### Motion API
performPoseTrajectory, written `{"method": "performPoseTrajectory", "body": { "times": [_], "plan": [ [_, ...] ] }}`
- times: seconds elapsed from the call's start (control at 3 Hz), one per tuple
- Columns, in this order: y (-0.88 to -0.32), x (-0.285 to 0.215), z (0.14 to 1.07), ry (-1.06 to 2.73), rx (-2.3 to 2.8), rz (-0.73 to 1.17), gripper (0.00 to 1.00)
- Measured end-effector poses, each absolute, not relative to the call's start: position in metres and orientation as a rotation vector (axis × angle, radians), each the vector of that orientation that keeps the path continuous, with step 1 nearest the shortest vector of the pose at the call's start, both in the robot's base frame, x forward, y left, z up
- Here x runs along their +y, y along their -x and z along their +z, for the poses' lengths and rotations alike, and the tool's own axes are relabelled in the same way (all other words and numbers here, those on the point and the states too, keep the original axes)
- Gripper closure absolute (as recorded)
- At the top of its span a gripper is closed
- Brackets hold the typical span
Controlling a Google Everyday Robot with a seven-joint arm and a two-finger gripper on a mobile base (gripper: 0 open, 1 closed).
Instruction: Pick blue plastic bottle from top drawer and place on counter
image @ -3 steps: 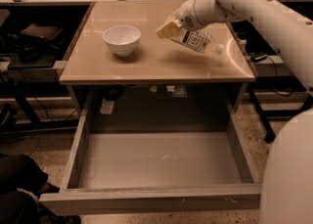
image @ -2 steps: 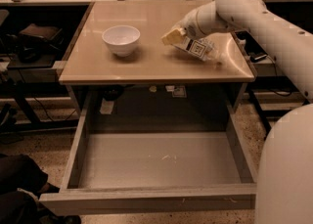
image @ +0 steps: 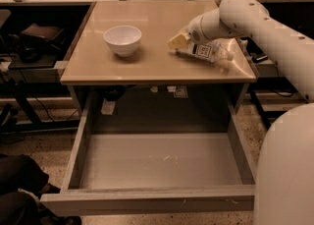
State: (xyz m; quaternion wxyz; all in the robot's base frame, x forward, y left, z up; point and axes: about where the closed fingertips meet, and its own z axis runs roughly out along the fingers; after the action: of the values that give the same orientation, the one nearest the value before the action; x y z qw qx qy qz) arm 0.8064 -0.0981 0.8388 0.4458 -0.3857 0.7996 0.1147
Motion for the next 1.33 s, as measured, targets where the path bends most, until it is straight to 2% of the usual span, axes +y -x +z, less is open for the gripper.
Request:
{"method": "performPoseTrajectory", "body": {
  "times": [1.0,1.33],
  "plan": [
    [-0.8064,-0.0980,0.8387,0.956,1.981,0.284,0.13],
    [-0.8064,-0.0980,0.8387,0.956,1.981,0.284,0.00]
  ]
}}
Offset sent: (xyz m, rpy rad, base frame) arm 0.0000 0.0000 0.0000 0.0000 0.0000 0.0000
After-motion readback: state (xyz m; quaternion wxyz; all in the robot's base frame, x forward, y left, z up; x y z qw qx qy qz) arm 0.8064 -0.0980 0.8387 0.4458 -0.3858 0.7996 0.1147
